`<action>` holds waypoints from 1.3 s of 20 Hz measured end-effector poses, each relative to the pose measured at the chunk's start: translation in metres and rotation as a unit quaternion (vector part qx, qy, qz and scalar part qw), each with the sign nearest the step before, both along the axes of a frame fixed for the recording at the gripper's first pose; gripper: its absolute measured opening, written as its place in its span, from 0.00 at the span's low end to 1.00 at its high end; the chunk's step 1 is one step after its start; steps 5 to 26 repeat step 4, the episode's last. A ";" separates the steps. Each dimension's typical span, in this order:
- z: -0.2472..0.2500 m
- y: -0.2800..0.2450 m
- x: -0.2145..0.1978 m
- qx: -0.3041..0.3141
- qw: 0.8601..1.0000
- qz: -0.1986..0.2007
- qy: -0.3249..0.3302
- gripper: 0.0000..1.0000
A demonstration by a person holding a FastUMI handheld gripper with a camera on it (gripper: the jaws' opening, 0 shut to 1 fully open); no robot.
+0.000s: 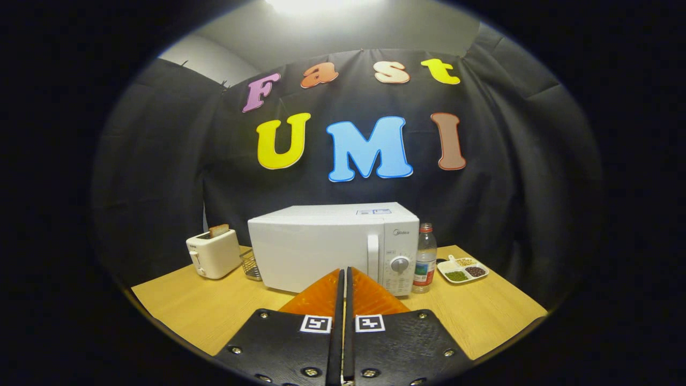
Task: Open the microwave, put the food inside, and close the microwave door.
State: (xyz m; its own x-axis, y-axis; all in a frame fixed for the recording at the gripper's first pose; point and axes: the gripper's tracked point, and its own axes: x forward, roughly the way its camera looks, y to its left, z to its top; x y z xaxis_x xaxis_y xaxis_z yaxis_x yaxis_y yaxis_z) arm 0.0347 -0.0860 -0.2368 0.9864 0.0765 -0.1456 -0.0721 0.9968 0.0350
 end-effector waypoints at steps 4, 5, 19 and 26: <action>0.037 -0.008 -0.004 0.011 1.000 -0.028 -0.008 0.02; 0.037 -0.008 -0.004 0.011 1.000 -0.028 -0.008 0.02; 0.037 -0.008 -0.004 0.011 1.000 -0.028 -0.008 0.02; 0.037 -0.008 -0.004 0.011 1.000 -0.028 -0.008 0.02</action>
